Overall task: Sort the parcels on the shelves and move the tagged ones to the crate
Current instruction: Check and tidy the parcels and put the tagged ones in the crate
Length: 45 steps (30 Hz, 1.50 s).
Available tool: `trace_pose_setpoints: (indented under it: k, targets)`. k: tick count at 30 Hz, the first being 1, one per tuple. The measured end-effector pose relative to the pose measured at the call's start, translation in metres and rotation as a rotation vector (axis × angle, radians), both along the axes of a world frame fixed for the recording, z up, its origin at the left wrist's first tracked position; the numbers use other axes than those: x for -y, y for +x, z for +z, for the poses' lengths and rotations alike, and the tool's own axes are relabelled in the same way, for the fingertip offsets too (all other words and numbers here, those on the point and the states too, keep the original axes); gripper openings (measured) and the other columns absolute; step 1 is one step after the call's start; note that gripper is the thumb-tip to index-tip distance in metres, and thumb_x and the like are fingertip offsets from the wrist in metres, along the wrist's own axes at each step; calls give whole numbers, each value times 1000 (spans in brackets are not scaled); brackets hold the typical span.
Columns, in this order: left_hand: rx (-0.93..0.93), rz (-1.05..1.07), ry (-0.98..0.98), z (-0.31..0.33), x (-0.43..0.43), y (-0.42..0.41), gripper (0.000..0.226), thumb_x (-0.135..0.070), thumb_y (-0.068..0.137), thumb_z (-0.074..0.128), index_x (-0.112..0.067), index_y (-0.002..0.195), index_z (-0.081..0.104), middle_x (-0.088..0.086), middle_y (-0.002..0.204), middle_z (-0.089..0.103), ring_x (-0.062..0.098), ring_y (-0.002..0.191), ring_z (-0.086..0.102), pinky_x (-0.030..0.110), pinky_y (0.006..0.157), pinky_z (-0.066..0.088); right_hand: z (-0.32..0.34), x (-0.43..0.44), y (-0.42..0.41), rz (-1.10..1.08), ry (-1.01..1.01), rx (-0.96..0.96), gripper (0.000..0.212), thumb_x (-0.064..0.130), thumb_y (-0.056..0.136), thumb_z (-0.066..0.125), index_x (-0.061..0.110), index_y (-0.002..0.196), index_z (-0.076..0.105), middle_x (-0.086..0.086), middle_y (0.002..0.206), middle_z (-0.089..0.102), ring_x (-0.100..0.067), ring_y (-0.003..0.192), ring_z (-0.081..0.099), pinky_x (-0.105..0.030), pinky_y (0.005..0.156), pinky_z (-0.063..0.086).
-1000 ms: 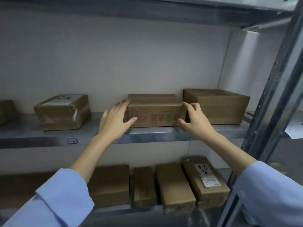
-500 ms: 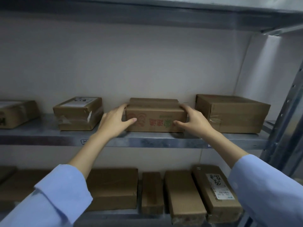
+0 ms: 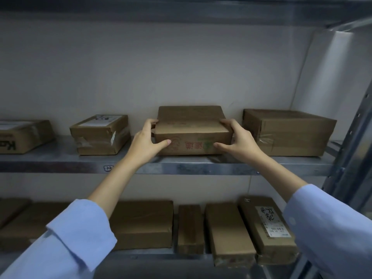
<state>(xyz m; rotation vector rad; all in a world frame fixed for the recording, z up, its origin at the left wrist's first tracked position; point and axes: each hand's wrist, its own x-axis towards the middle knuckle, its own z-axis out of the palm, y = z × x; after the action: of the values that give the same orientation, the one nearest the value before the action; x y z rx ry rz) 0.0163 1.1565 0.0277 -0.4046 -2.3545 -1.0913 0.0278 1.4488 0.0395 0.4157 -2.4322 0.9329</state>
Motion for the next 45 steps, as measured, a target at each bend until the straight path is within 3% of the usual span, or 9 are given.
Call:
trace_pose_setpoints:
  k: [5, 10, 13, 20, 24, 30, 36, 42, 45]
  targets:
    - [-43, -14, 80, 1, -3, 8, 69, -30, 79, 80, -19, 133, 38, -5, 135, 49, 16, 127, 47, 41, 106, 43, 6, 0, 8, 36, -82, -74, 83, 31, 73, 84, 32, 143, 38, 18, 141, 49, -9, 130, 46, -36, 107, 40]
    - [6, -22, 178, 2, -5, 12, 92, -36, 75, 82, -28, 147, 25, -2, 151, 38, 20, 133, 44, 47, 110, 40, 7, -8, 9, 62, -184, -25, 98, 30, 72, 86, 35, 151, 27, 7, 139, 49, -10, 119, 53, -34, 101, 48]
    - [20, 11, 142, 3, -8, 14, 100, -38, 76, 81, -25, 153, 19, 1, 156, 29, 22, 136, 40, 47, 111, 38, 6, -10, 8, 35, -167, 5, 104, 33, 74, 84, 27, 155, 20, 2, 151, 40, -16, 129, 48, -42, 106, 45]
    - [19, -5, 138, 9, -18, 18, 77, -30, 78, 81, -17, 142, 41, 1, 128, 34, 17, 121, 47, 39, 110, 40, 7, -10, 6, 19, -140, 20, 97, 35, 78, 80, 19, 155, 23, -6, 149, 37, -20, 133, 45, -37, 110, 40]
    - [36, -4, 178, 4, -18, 16, 81, -34, 78, 80, -18, 144, 36, 2, 140, 33, 17, 127, 44, 43, 111, 39, 7, -12, 7, 49, -167, -11, 89, 30, 78, 81, 18, 150, 32, -2, 137, 42, -8, 116, 50, -22, 101, 40]
    - [90, -70, 284, -2, -19, 16, 79, -32, 75, 83, -17, 135, 34, 4, 145, 43, 26, 133, 45, 50, 110, 40, 3, -15, 9, 117, -279, 54, 76, 29, 79, 82, 18, 137, 34, 2, 141, 46, -16, 123, 54, -28, 101, 47]
    - [3, -20, 203, -1, -21, 19, 91, -31, 72, 85, -24, 147, 34, -4, 133, 36, 7, 120, 42, 25, 103, 33, 1, -12, 12, 125, -260, 39, 84, 22, 80, 80, 16, 146, 29, 4, 136, 41, -8, 122, 46, -21, 100, 41]
    - [-3, -55, 218, 1, -20, 22, 87, -28, 74, 84, -23, 146, 36, -2, 140, 46, 10, 127, 44, 33, 110, 35, 3, -11, 16, 152, -221, 34, 79, 29, 80, 80, 19, 146, 36, -1, 140, 48, -13, 128, 47, -38, 112, 39]
    - [10, -68, 219, 0, -19, 23, 83, -32, 75, 83, -25, 143, 36, -12, 139, 49, 6, 127, 42, 27, 104, 32, 3, -13, 17, 156, -244, 68, 85, 33, 80, 79, 20, 148, 30, 5, 144, 50, -6, 129, 45, -28, 110, 36]
